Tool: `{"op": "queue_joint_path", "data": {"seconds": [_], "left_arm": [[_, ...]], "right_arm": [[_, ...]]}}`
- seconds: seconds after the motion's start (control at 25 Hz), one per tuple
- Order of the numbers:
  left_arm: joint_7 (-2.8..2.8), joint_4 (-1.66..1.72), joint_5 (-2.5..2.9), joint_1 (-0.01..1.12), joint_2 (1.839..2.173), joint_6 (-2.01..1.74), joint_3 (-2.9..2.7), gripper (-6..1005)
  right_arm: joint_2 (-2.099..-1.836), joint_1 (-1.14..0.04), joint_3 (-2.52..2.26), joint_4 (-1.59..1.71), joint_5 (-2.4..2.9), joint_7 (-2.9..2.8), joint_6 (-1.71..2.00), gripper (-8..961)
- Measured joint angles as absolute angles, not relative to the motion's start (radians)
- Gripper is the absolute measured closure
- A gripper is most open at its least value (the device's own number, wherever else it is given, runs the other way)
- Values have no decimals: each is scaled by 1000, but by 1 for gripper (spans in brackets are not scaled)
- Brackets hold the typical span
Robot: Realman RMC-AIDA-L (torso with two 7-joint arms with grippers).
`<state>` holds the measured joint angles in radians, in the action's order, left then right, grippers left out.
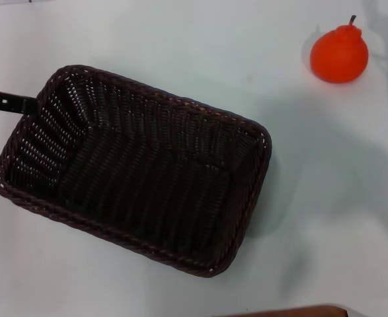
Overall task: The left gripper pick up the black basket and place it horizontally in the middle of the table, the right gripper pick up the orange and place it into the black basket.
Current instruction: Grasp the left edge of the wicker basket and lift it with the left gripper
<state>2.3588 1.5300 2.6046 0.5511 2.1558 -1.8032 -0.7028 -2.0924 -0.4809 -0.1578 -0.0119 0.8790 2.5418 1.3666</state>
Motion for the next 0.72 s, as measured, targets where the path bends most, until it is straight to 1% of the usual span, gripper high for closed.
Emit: {"op": "queue_joint_path", "data": {"seconds": [0.68, 0.72], "left_arm": [[2416, 1386, 2643, 568, 2158, -1699, -832, 114], [2426, 1374, 2659, 571, 2158, -1687, -845, 127]], "right_arm": [[-2092, -488, -142, -8, 879, 2542, 1315, 144], [-2092, -488, -141, -8, 879, 2542, 1315, 144]]}}
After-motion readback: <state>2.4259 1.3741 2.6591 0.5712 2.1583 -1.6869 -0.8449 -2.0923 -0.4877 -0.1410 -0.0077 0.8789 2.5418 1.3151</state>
